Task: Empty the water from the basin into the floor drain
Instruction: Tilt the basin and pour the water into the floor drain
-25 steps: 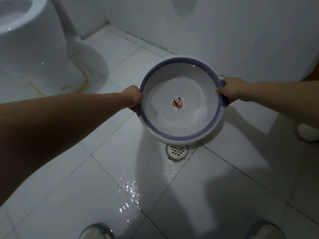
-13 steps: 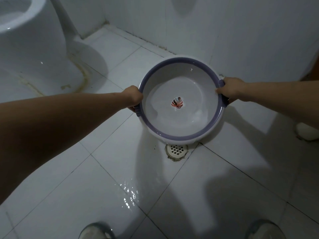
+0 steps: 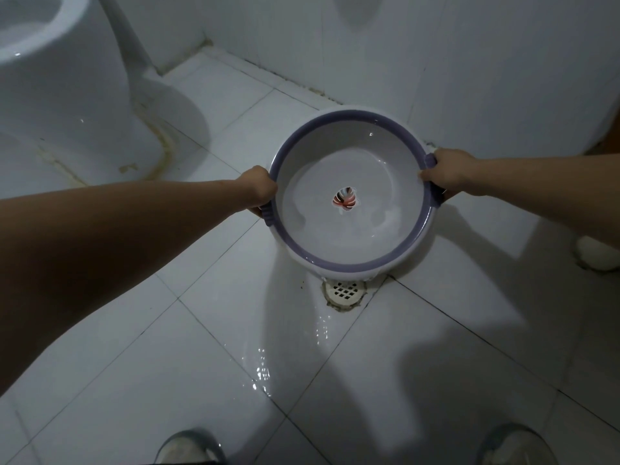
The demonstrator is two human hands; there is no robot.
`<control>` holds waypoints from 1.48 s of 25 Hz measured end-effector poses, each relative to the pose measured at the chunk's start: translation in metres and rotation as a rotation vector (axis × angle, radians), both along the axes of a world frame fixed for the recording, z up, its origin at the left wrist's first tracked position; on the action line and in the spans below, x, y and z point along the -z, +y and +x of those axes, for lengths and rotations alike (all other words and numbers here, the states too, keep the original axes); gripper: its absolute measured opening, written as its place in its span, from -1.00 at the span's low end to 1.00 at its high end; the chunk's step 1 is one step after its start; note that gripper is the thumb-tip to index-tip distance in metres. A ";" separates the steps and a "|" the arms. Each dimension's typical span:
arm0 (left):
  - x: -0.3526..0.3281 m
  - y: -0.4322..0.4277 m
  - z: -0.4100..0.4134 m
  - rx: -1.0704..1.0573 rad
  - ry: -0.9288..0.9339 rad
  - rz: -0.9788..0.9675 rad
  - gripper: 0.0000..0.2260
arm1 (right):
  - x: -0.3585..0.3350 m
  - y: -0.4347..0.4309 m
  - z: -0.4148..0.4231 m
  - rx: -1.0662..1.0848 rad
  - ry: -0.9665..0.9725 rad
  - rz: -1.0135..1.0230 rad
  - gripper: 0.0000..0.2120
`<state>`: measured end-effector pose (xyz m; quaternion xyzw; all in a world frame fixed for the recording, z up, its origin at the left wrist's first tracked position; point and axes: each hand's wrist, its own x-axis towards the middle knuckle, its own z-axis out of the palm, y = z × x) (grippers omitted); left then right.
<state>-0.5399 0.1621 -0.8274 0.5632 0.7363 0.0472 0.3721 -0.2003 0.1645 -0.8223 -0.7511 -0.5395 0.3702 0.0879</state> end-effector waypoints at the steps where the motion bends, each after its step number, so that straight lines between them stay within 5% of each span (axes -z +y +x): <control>1: 0.000 0.000 0.000 0.003 0.002 0.001 -0.74 | 0.000 0.000 0.000 0.002 -0.002 0.001 -0.69; 37: -0.002 -0.001 -0.002 -0.003 -0.026 0.027 -0.73 | -0.007 0.000 0.002 -0.012 -0.006 -0.007 -0.60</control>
